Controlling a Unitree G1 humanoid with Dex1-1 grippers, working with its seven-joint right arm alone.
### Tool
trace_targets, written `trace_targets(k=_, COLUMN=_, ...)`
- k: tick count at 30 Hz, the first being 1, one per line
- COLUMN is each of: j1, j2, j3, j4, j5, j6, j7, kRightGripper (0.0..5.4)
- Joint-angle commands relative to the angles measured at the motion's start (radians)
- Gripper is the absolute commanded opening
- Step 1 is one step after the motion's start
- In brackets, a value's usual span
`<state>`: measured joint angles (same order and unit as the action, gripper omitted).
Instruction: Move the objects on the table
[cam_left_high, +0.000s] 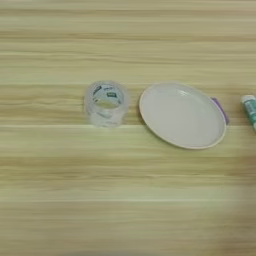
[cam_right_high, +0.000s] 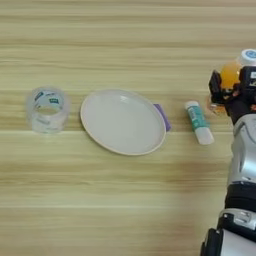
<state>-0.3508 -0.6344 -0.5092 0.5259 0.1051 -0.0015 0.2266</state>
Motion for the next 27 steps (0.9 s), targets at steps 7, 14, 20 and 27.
trace_targets(k=7, j1=-0.160, j2=-0.145, j3=0.008, j4=0.295, j5=-0.045, j6=-0.189, j7=-0.090, kRightGripper=3.39)
trace_targets(k=14, j1=-0.184, j2=-0.118, j3=0.039, j4=0.392, j5=-0.033, j6=-0.236, j7=-0.073, kRightGripper=3.39)
trace_targets(k=20, j1=-0.193, j2=-0.100, j3=0.060, j4=0.445, j5=-0.028, j6=-0.261, j7=-0.067, kRightGripper=3.39)
trace_targets(k=27, j1=-0.206, j2=-0.065, j3=0.088, j4=0.468, j5=-0.024, j6=-0.264, j7=-0.052, kRightGripper=3.39)
